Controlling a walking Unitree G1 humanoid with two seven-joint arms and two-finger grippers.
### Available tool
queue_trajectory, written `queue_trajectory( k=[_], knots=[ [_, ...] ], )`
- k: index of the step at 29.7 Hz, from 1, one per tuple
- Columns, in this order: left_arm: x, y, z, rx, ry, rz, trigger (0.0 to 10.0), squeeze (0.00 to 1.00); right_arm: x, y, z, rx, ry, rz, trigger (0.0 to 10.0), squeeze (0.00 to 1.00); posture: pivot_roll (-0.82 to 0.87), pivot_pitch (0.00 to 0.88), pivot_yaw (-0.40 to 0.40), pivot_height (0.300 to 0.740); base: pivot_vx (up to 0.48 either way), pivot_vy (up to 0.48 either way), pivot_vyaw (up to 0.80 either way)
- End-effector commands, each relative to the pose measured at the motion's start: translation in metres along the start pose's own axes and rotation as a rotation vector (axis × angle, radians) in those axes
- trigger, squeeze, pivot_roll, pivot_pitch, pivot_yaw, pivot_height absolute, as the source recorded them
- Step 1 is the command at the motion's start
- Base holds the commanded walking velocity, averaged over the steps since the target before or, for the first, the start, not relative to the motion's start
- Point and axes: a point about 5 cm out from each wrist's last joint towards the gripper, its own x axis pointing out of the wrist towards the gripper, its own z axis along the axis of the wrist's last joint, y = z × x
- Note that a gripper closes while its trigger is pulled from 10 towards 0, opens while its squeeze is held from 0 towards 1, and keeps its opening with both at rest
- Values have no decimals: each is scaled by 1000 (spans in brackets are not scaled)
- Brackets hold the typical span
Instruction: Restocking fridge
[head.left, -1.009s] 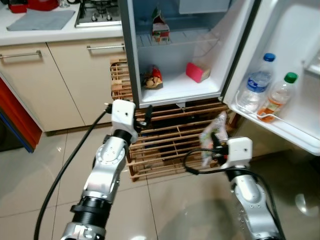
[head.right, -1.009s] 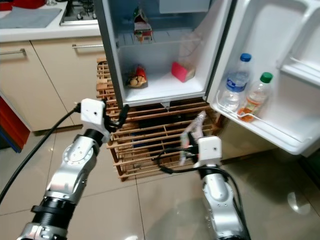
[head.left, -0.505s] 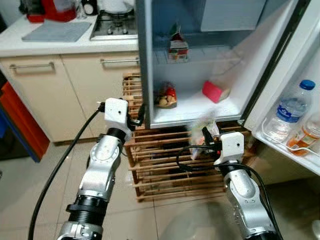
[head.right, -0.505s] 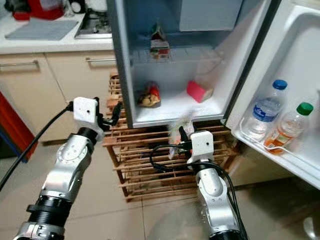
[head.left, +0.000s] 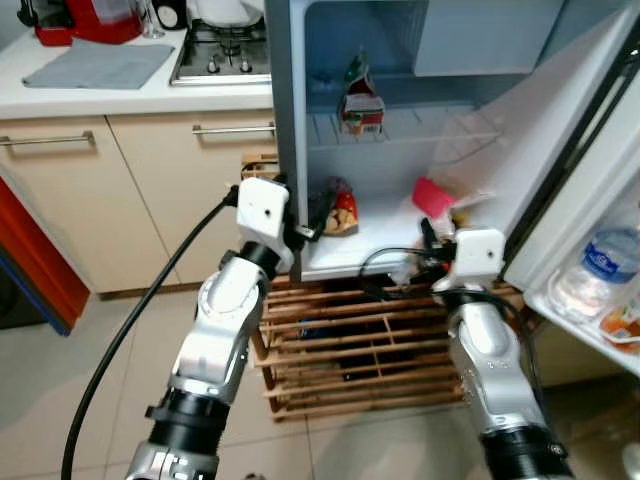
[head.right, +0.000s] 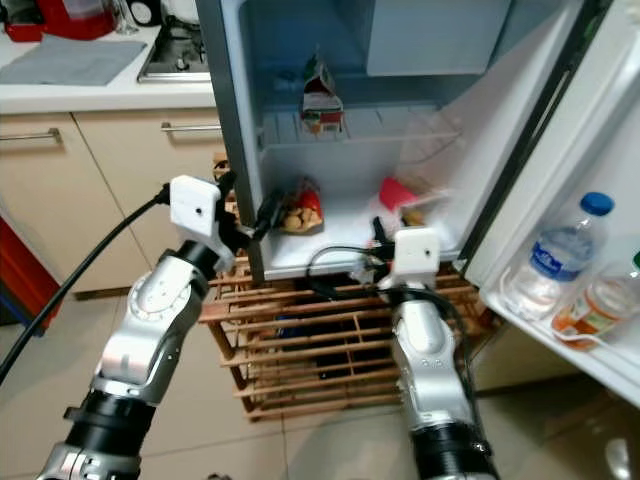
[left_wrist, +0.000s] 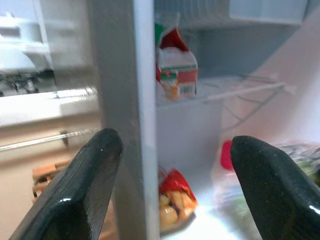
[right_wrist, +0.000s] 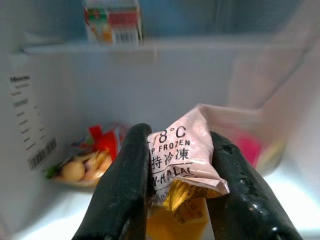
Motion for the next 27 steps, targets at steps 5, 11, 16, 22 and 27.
queue_trajectory(
  k=[5, 11, 16, 22, 27],
  knots=[
    [-4, -12, -1, -64, 63, -105, 10000, 0, 18, -13, -4, 148, 51, -122, 0, 255, -102, 0, 16, 740, 0, 0, 0],
    [-25, -1, -4, -78, 137, -149, 10000, 0, 31, -15, -15, 221, 125, -178, 0, 0, -42, 0, -1, 740, 0, 0, 0],
    [-46, 0, 0, -83, 172, -140, 10000, 0, 39, -5, -22, 303, 172, -180, 0, 0, 21, 0, -20, 740, 0, 0, 0],
    [-60, -3, 2, -90, 208, -135, 10000, 0, 37, -14, -35, 382, 243, -275, 0, 0, 52, 61, -15, 740, 0, 0, 0],
    [-81, -8, 4, -107, 260, -138, 10000, 0, 31, -22, -47, 411, 300, -312, 0, 0, 71, 130, 2, 740, 0, 0, 0]
  ],
)
